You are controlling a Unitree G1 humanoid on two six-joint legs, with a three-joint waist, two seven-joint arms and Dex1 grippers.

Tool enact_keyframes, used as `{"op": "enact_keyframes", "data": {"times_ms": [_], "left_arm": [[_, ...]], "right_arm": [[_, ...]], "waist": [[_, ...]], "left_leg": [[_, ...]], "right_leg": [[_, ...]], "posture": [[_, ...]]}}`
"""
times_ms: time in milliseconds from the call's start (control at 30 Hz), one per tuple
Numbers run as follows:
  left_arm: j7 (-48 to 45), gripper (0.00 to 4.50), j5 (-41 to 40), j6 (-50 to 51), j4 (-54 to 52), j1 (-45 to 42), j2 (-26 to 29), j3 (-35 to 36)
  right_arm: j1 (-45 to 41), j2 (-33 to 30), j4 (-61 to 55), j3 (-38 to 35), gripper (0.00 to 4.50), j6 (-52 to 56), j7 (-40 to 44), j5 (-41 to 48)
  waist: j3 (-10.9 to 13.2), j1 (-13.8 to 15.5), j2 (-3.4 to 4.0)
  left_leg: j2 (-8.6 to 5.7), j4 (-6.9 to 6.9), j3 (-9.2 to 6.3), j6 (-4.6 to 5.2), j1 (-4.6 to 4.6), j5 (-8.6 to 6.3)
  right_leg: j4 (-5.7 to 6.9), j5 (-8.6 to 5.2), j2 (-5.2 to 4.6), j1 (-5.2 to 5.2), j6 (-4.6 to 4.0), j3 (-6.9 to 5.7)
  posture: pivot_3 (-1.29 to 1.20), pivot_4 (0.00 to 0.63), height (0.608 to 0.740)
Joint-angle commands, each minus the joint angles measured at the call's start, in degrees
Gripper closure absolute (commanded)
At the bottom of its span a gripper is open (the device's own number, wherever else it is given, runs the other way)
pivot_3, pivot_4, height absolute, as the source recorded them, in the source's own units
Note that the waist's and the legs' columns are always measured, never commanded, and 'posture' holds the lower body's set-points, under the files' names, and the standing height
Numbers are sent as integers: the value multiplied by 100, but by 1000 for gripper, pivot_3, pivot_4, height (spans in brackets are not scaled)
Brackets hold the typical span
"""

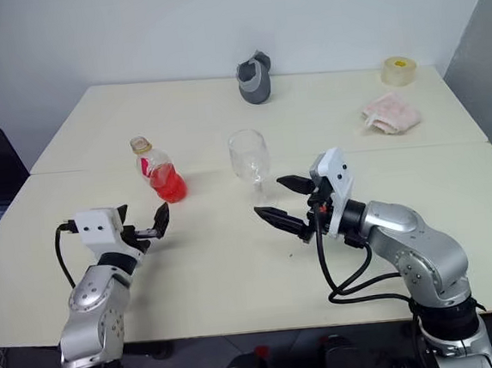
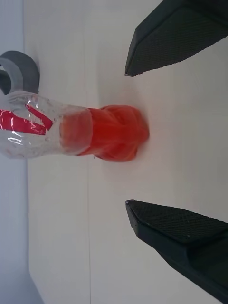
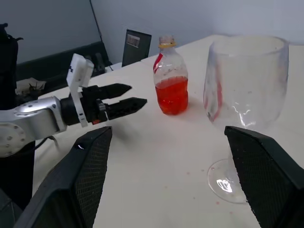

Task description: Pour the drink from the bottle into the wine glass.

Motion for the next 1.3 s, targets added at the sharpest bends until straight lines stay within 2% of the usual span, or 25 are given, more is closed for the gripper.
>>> {"op": "enact_keyframes", "data": {"times_ms": [33,433,767,867,1067,1167,1300], "left_arm": [[-185,0,-14,-121,367,-395,174,-9],[-445,0,301,-646,1831,-1568,432,-173],[-671,0,514,-1486,3264,-2404,562,-275],[-725,591,500,-1642,3396,-2421,555,-261],[-760,2499,498,-1767,3521,-2410,548,-258],[-760,3198,498,-1794,3544,-2407,543,-263],[-753,3560,511,-1815,3570,-2427,553,-276]], "right_arm": [[-57,-60,-198,-111,474,-82,-58,136],[-100,-82,-146,-102,474,-162,-254,194],[-107,-82,-165,-54,474,-180,-371,177],[-96,-113,-177,-56,429,-188,-387,166],[-79,-161,-176,-72,429,-201,-393,174],[-80,-137,-176,-53,429,-216,-417,169],[-75,-119,-172,-24,429,-246,-425,156]], "waist": [[0,-2,0],[0,-3,-1],[0,-7,-1],[0,-14,-1],[0,-12,-1],[0,-13,-1],[0,-13,-1]], "left_leg": [[0,0,0,0,0,0],[-1,1,-3,-4,-2,2],[-9,3,-7,-5,-7,3],[-8,3,-7,-5,-8,3],[-4,4,-10,-3,-10,2],[-4,3,-10,-3,-10,2],[-4,4,-10,-4,-10,3]], "right_leg": [[0,0,0,0,0,0],[1,0,-1,-3,0,-2],[1,0,-2,-5,0,-5],[1,0,-4,-7,0,-4],[2,0,-4,-8,0,-5],[2,0,-4,-8,0,-6],[2,0,-4,-8,0,-5]], "posture": [[0,150,740],[0,150,740],[0,150,740],[0,150,740],[0,150,740],[0,150,740],[0,150,740]]}}
